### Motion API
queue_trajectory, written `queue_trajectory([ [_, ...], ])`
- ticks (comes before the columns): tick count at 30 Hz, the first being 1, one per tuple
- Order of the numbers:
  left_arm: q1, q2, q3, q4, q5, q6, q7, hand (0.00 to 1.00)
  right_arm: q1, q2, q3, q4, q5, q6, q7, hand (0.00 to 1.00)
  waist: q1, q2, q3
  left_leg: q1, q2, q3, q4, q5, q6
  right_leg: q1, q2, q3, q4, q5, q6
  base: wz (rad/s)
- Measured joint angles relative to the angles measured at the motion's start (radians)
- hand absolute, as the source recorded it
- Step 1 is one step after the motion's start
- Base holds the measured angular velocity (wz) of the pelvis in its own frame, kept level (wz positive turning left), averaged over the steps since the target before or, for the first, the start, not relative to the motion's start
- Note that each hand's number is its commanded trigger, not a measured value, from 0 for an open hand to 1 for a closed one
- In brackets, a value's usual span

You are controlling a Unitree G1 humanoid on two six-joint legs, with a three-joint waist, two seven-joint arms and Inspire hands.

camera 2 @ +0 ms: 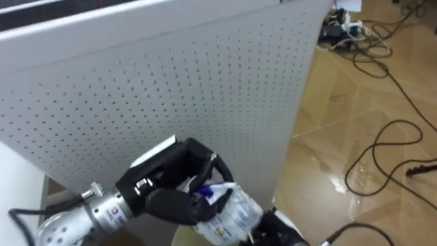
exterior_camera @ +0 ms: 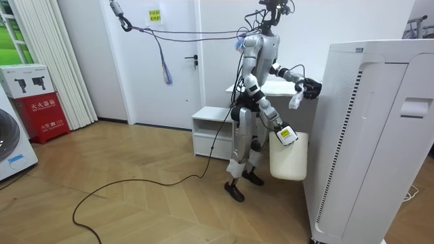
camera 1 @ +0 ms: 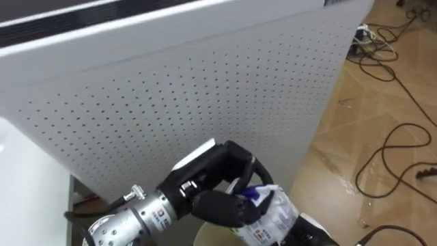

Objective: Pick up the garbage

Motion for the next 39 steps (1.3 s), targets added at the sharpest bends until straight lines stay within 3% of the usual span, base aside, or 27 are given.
queue_trajectory([
  [6,0.001,-0.020,0.007,0.088,0.180,-0.001,0.030,1.00,-0.011,0.006,-0.001,0.000,0.003,-0.023,0.013,1.00,0.001,-0.011,0.0020,-0.065,-0.001,-0.014,0.002,0.010,-0.003,-0.061,-0.001,-0.013,0.010,0.002,-0.003,0.08],
  [18,0.001,-0.034,0.022,0.223,0.198,-0.049,0.088,1.00,-0.012,0.005,-0.013,-0.001,0.010,-0.055,0.023,1.00,0.004,-0.037,0.0030,-0.087,-0.001,-0.006,0.007,0.011,-0.003,-0.091,-0.007,-0.027,0.028,0.002,-0.003,0.00],
  [19,0.000,-0.034,0.022,0.229,0.198,-0.049,0.095,0.83,-0.012,0.005,-0.013,-0.001,0.009,-0.055,0.023,1.00,0.004,-0.037,0.0029,-0.089,-0.001,-0.006,0.008,0.011,-0.002,-0.092,-0.007,-0.028,0.028,0.002,-0.003,0.00],
  [22,0.000,-0.032,0.022,0.254,0.216,-0.050,0.126,0.00,-0.012,0.005,-0.013,-0.001,0.011,-0.055,0.022,1.00,0.003,-0.037,0.0030,-0.094,-0.001,-0.006,0.013,0.011,-0.002,-0.098,-0.008,-0.028,0.035,0.001,-0.003,0.00],
  [30,0.000,-0.032,0.019,0.332,0.216,-0.069,0.182,0.00,-0.012,0.006,-0.010,-0.001,0.046,-0.058,0.011,1.00,-0.011,-0.037,0.0029,-0.099,-0.003,-0.003,0.022,0.015,0.001,-0.105,-0.014,-0.029,0.051,0.001,-0.003,0.00],
  [39,0.003,-0.032,0.009,0.379,0.215,-0.069,0.171,0.00,-0.011,0.005,-0.010,-0.001,0.045,-0.074,0.013,1.00,-0.035,-0.038,0.0032,-0.106,-0.003,-0.010,0.030,0.016,0.002,-0.109,-0.014,-0.027,0.060,0.001,-0.003,0.01],
])
